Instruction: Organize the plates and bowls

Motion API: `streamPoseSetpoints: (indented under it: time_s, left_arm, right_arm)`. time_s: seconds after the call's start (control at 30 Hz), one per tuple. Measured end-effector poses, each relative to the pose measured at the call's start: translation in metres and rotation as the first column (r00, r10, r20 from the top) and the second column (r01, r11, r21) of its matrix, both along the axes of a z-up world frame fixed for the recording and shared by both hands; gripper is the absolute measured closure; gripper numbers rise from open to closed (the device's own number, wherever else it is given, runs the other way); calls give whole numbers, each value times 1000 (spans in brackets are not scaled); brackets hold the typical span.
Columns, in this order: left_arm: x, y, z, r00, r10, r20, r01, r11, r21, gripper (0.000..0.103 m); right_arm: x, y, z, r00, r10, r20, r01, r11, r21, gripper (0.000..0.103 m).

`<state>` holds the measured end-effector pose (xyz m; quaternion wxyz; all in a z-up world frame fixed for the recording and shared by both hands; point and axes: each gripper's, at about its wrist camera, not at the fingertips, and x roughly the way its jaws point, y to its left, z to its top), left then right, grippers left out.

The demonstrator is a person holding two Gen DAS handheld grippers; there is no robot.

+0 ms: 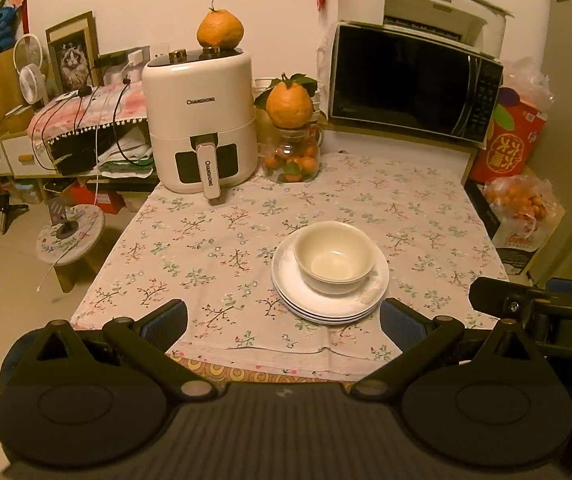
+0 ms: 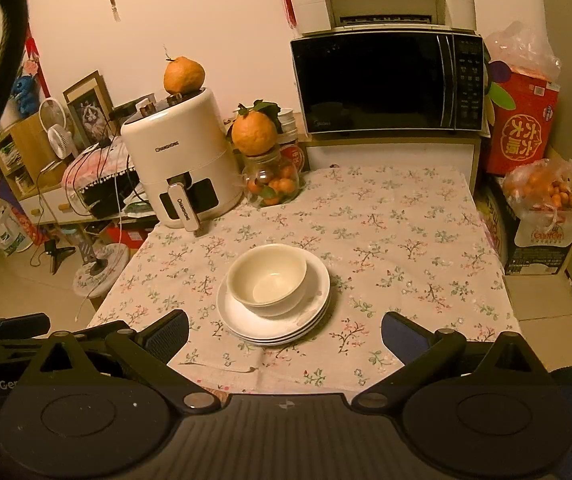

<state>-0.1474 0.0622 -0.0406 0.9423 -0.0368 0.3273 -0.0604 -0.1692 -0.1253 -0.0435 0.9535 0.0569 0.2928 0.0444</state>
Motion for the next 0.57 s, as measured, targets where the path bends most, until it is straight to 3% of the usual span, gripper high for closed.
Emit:
streamPoseSetpoints:
  time_s: [0.57]
  left_arm:
    - [2,-2,-2,1000,-1,-2,1,1000,13,0]
  right_arm:
    - [3,0,-3,1000,-5,-14,5,1000,7,2]
